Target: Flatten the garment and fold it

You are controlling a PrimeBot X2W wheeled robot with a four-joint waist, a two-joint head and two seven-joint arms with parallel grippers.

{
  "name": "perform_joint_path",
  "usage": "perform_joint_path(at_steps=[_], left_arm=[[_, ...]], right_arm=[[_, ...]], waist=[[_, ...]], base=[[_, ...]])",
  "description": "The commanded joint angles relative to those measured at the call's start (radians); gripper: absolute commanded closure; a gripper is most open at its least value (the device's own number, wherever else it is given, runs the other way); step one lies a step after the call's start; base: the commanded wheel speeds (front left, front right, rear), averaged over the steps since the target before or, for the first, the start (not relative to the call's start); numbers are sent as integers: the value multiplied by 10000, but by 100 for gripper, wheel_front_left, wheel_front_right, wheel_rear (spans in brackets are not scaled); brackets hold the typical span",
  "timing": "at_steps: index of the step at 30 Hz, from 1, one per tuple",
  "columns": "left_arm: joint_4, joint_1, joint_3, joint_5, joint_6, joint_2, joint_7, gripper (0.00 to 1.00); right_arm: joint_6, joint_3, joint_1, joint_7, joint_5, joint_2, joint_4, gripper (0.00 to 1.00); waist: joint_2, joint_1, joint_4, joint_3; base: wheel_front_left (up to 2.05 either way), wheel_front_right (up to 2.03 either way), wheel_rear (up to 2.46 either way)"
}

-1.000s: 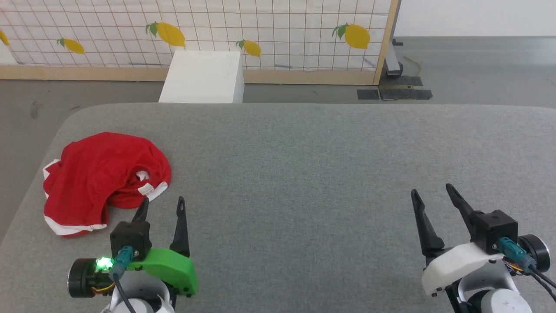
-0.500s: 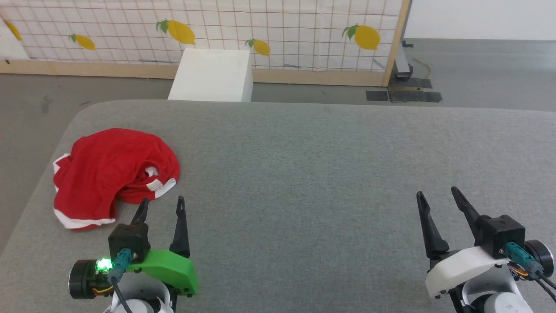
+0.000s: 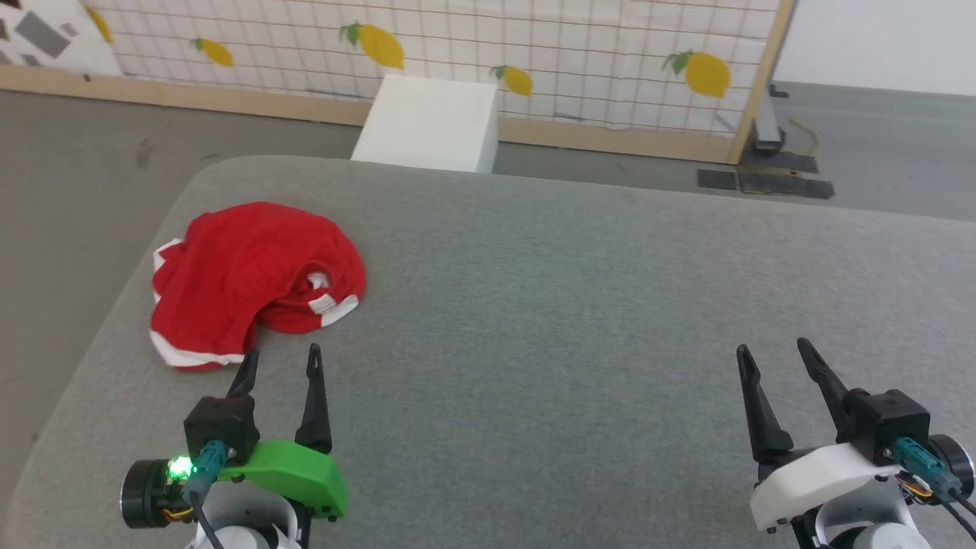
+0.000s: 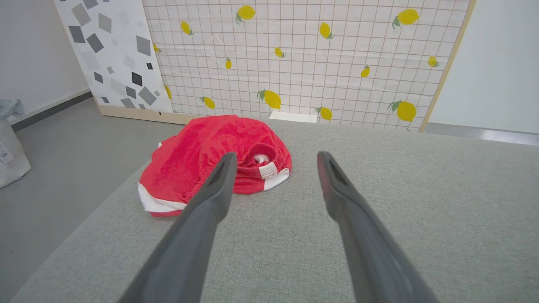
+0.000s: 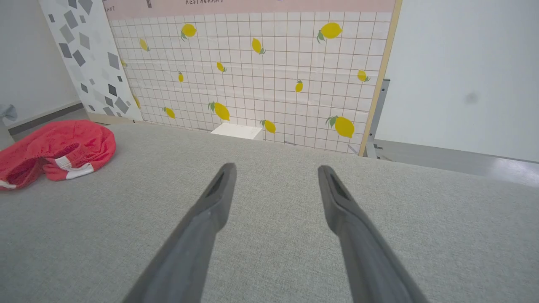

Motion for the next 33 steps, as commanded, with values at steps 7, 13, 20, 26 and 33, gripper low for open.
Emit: perform_joint_path(at_steps=[7,13,20,26,33], left_arm=[[63,187,12,-221,79,-18,-230,0],[118,231,1,-312,99,-20,-353,0],[169,310,-10,-425,148,-22,-498,0],[200,363,-15,-518,184,-25,-621,0],[262,383,-60,-599,231,-27,-767,0]], right_arm=[[-5,-39,172,-245,192,2,114,0],[-6,-72,226,-368,319,2,193,0],[-6,-122,296,-514,440,2,292,0],[-7,-133,320,-638,529,3,384,0],[-8,-178,352,-784,617,3,466,0]], waist=[[0,0,768,-27],[0,0,1264,-47],[0,0,1802,-77],[0,0,2152,-77],[0,0,2506,-58]], base=[[0,0,0],[0,0,0],[0,0,0],[0,0,0],[0,0,0]])
